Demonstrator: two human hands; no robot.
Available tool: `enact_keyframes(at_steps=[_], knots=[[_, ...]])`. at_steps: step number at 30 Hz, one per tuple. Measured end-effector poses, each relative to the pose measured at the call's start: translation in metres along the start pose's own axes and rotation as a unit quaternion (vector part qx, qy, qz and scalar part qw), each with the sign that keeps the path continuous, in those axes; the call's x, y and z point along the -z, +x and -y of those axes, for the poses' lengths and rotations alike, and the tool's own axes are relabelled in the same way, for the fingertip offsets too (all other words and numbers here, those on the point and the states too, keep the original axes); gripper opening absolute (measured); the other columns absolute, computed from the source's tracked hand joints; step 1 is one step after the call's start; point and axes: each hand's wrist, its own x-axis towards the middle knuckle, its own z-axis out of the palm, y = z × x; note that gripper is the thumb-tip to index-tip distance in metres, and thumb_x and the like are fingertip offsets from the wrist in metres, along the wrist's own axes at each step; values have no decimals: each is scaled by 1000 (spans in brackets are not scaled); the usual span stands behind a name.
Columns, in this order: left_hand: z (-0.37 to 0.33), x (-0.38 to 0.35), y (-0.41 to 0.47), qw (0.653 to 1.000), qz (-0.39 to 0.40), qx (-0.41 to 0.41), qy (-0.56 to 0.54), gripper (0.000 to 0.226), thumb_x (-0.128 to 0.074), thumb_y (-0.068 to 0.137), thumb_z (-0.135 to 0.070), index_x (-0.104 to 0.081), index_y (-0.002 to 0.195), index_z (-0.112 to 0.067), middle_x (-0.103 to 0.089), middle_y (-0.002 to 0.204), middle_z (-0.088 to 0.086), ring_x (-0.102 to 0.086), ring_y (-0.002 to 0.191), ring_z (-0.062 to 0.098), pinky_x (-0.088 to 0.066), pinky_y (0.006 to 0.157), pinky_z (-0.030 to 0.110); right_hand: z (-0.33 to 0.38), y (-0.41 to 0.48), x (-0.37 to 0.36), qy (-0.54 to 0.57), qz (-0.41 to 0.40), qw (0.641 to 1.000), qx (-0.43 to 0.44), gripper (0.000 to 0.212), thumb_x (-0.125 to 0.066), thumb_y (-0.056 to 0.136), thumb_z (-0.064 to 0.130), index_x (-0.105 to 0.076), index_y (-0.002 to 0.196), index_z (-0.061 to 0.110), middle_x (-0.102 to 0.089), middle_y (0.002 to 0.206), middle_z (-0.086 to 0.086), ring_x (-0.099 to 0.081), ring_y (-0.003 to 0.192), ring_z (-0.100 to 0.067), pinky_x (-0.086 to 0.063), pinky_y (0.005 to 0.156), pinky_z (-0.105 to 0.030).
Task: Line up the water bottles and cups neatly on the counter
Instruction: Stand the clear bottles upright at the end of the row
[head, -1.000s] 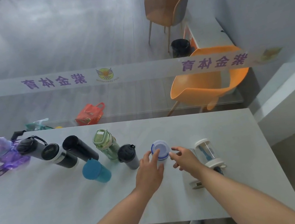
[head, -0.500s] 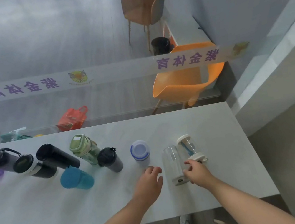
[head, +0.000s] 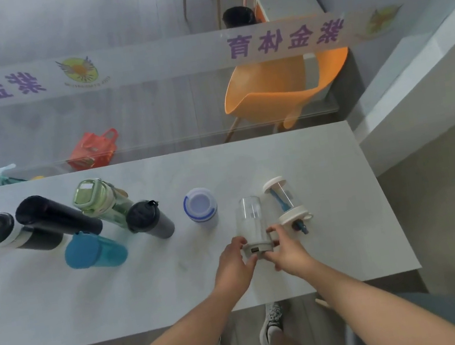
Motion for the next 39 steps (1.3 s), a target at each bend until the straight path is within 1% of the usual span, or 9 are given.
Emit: enact_keyframes(at_steps=[7, 10, 14, 21, 28, 30, 32, 36, 39], knots=[[-34, 52, -3, 993, -66, -91, 27, 37, -67, 87, -30, -47, 118, -32, -60, 108, -7, -56, 98, 15, -49, 80, 31, 43, -14, 28, 55, 2, 998, 17, 44, -66, 93, 38, -49, 132, 28, -63, 96, -13, -63, 67, -20, -58, 59, -27], [-43, 61, -1, 982, -71, -159, 67, 37, -65, 88, -24, -54, 123, -27, -55, 124, -4, -53, 108, 18, -48, 92, 31, 59, -12, 33, 88, -24, 996, 26, 42, -63, 95, 29, -51, 134, 22, -64, 87, -11, -59, 57, -20, -52, 57, -31], [-46, 65, 0, 946, -82, -208, 233, 38, -52, 92, -27, -51, 130, -28, -38, 148, 3, -42, 118, 30, -39, 101, 34, 74, -5, 35, 124, -54, 990, 35, 38, -61, 96, 21, -53, 133, 19, -66, 85, -5, -61, 56, -19, -52, 60, -33], [-60, 61, -9, 905, -86, -239, 342, 50, -53, 89, -29, -47, 138, -19, -45, 144, 11, -46, 119, 36, -41, 105, 41, 74, -5, 44, 105, -56, 992, 36, 39, -60, 97, 23, -53, 135, 24, -67, 89, -2, -65, 57, -17, -52, 56, -28], [-87, 26, -5, 878, -28, -374, 298, 27, -49, 92, -18, -60, 117, -12, -57, 128, 10, -53, 106, 33, -47, 96, 42, 30, 1, 88, 73, -129, 989, 10, 31, -57, 94, 10, -63, 124, 6, -72, 93, -10, -66, 58, -20, -53, 54, -27], [-94, 5, -1, 894, -13, -365, 259, 27, -59, 87, -14, -63, 114, -10, -61, 121, 11, -58, 99, 33, -52, 88, 40, 9, 5, 101, 60, -148, 987, -6, 29, -57, 93, 8, -64, 120, 4, -74, 92, -14, -66, 60, -23, -57, 60, -33], [-101, -14, 2, 923, 10, -315, 221, 34, -59, 89, -15, -59, 122, -11, -58, 126, 11, -56, 109, 34, -50, 92, 40, -10, 11, 109, 44, -150, 987, -30, 29, -61, 93, 10, -63, 121, 5, -72, 99, -13, -67, 67, -26, -57, 69, -37], [-109, -48, 17, 975, 51, -132, 171, 51, -51, 94, -23, -29, 139, -34, -25, 152, 2, -32, 133, 28, -42, 103, 41, -41, 32, 114, 50, -128, 989, -60, 34, -61, 95, 16, -60, 129, 12, -63, 110, -1, -66, 64, -22, -55, 64, -32], [-112, -67, 32, 988, 49, -56, 138, 55, -51, 95, -26, -22, 140, -39, -8, 160, 5, -24, 141, 30, -40, 106, 41, -56, 51, 112, 42, -96, 993, -55, 39, -55, 95, 8, -59, 133, 14, -63, 116, 0, -67, 74, -21, -61, 77, -39]])
